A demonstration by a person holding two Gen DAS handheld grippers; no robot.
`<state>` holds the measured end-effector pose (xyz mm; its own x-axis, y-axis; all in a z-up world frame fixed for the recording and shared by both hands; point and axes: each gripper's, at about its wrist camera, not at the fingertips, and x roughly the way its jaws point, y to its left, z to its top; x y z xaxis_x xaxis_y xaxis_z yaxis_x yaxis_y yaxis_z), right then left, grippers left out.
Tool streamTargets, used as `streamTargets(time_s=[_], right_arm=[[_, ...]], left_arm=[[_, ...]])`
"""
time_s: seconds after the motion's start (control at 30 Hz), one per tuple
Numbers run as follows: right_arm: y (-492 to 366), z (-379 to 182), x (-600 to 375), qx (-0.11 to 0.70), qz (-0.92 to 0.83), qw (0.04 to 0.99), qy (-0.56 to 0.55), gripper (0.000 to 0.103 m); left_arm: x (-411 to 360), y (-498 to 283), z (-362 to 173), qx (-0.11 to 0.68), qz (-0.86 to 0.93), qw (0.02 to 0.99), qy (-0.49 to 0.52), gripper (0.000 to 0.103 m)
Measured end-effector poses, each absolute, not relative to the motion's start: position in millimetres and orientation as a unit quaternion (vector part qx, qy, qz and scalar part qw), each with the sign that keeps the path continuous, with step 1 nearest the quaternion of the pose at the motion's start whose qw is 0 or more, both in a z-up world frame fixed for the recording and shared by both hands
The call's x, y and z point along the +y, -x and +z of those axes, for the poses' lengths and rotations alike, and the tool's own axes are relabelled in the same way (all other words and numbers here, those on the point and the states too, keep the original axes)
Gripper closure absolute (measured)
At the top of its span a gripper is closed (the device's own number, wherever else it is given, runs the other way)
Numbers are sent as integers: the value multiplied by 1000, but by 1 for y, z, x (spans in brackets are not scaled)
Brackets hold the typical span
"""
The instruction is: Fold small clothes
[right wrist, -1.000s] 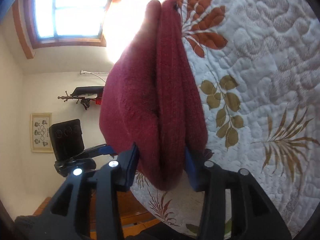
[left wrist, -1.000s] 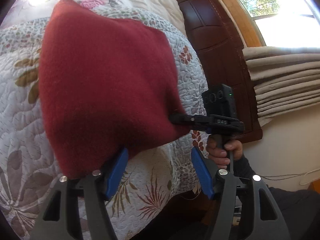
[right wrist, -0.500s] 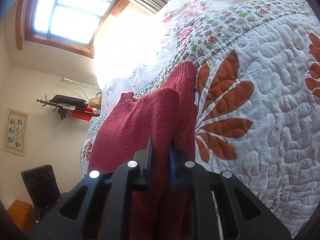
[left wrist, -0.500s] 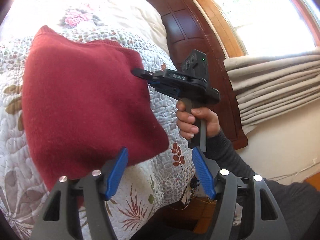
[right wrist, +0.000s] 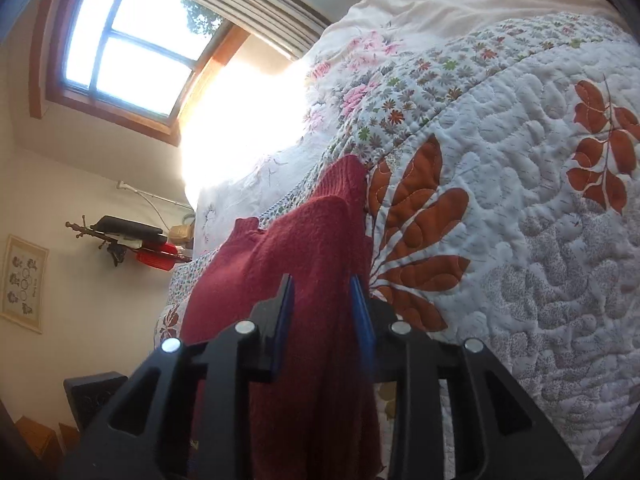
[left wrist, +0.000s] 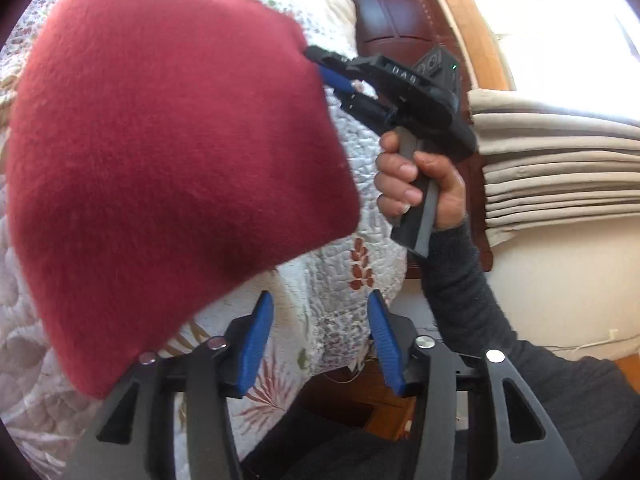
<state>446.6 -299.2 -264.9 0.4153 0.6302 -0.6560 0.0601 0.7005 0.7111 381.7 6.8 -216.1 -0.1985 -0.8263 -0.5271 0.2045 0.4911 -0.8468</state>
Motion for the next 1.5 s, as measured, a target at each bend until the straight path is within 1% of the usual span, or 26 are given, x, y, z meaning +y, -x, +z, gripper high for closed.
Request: streamTargets(time_s=[0.07, 0.13, 0.17, 0.27, 0.3, 0.33, 0.37, 0.53, 0.6, 0.7, 0.73, 0.77, 0.8, 0.87, 0.97, 1.03, 1.17, 1.2, 1.23, 1.27, 1.33, 1.37, 1.4, 1.43, 1.47, 1.5], right_arm=[[-419, -255, -301, 519, 203, 762, -331, 57], [-389, -253, -301, 531, 212, 747, -339, 44], [-376, -254, -299, 535, 220, 739, -347, 43], [-348, -256, -280, 545, 247, 721, -349, 35], [-344, -262, -273, 557, 248, 717, -337, 37], [-341, -269, -267, 567, 244, 716, -326, 58], [-342, -278, -265, 578, 242, 708, -325, 97], [-338, -278, -277, 580, 239, 699, -342, 97], [-334, -290, -278, 590, 237, 690, -346, 97], [-331, -314, -269, 619, 233, 677, -323, 96], [-331, -304, -269, 607, 244, 686, -319, 94], [-331, -291, -273, 591, 257, 692, -326, 85], [-332, -276, -280, 576, 262, 698, -334, 81], [-334, -248, -296, 547, 259, 725, -329, 66], [-360, -224, -304, 517, 270, 741, -331, 65], [-391, -225, -296, 513, 292, 735, -332, 65], [-449, -256, -276, 522, 334, 698, -360, 65], [-458, -267, -271, 530, 331, 692, -361, 66], [-465, -280, -267, 543, 328, 684, -359, 79], [-471, -293, -267, 559, 319, 674, -361, 103], [-473, -302, -278, 569, 313, 658, -381, 103], [-474, -296, -287, 560, 314, 658, -394, 96], [-475, -289, -299, 544, 316, 660, -411, 83], [-477, -283, -313, 529, 317, 659, -431, 45], [-482, -281, -324, 525, 307, 660, -442, 18], [-488, -284, -331, 529, 298, 659, -443, 16]], left_arm=[[27, -384, -190, 604, -445, 604, 269, 38], [49, -395, -174, 570, -424, 638, 296, 27], [56, -399, -170, 557, -413, 654, 303, 23], [67, -424, -188, 566, -367, 668, 313, 23], [66, -429, -199, 576, -355, 668, 309, 23], [63, -433, -210, 590, -348, 665, 299, 24], [61, -436, -221, 600, -342, 662, 291, 26], [57, -432, -238, 616, -328, 662, 273, 44], [58, -429, -242, 620, -320, 669, 255, 59], [67, -429, -257, 635, -310, 659, 258, 73], [69, -428, -251, 632, -306, 663, 259, 73], [70, -427, -239, 622, -306, 673, 259, 68], [71, -424, -225, 609, -311, 682, 259, 55], [65, -414, -194, 581, -332, 701, 245, 43], [43, -402, -166, 555, -378, 705, 228, 30], [23, -402, -172, 563, -404, 689, 213, 28], [-2, -407, -226, 623, -383, 651, 203, 29], [-3, -407, -239, 632, -373, 649, 200, 29], [-2, -407, -250, 638, -366, 645, 206, 29], [0, -406, -257, 638, -363, 645, 214, 29], [5, -403, -257, 635, -363, 642, 231, 29], [7, -402, -252, 637, -365, 637, 237, 29], [11, -400, -243, 634, -370, 632, 248, 29], [21, -396, -231, 623, -381, 629, 266, 28], [32, -395, -221, 609, -389, 630, 286, 25], [48, -394, -214, 594, -386, 636, 306, 18]])
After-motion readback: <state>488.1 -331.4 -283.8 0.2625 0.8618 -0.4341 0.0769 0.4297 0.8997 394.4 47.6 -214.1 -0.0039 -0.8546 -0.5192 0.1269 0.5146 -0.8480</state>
